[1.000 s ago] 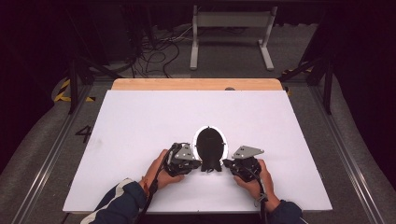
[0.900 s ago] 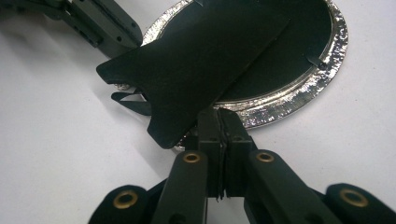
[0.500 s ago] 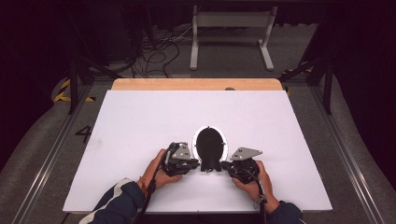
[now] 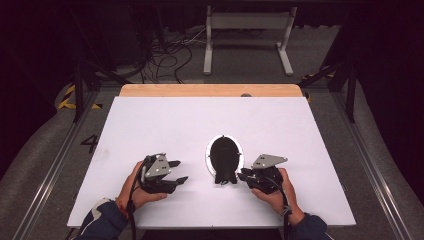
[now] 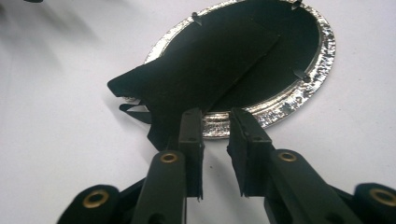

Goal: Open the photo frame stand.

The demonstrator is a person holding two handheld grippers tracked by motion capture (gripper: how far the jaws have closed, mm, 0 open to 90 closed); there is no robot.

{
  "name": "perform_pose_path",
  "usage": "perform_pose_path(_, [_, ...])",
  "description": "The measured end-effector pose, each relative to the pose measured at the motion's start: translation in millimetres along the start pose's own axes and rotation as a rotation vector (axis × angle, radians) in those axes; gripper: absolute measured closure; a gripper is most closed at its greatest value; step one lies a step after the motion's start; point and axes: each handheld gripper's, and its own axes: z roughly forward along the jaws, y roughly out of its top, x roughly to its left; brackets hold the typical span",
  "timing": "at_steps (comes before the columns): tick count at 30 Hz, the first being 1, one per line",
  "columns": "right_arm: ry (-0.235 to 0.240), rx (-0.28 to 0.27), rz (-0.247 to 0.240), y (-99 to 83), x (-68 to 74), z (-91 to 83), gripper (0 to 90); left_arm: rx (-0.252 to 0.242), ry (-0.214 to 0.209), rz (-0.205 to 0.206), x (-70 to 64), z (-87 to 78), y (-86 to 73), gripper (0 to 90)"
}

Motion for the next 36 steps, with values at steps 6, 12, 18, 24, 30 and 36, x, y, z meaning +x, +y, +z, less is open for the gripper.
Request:
perform_pose_path(6, [0.044,0.024,0.001,0.8,3.4,-1.1,69.0,0.023,0.085,-0.124,9.4,-21.2,-31.5,27.4])
perform_pose_path(12, [0.073,0.05,0.004,1.5,9.1,-0.1,64.9,0.022,0.105,-0.22,12.9,-33.7,-53.8,20.9])
perform_pose_path(18, [0.072,0.083,-0.009,-0.2,15.1,2.7,61.6,0.018,0.099,-0.206,9.6,-32.7,-50.4,20.3])
perform_pose_path(24, [0.07,0.102,0.004,-5.4,15.4,6.2,63.3,0.034,0.08,-0.185,10.8,-23.1,-45.4,20.2])
perform_pose_path(30, [0.068,0.093,-0.008,-4.1,16.2,9.7,66.6,0.044,0.061,-0.176,11.6,-16.1,-42.3,20.2])
perform_pose_path(36, [0.063,0.099,-0.021,-0.7,17.4,13.0,66.1,0.047,0.057,-0.179,13.0,-13.6,-40.3,20.2])
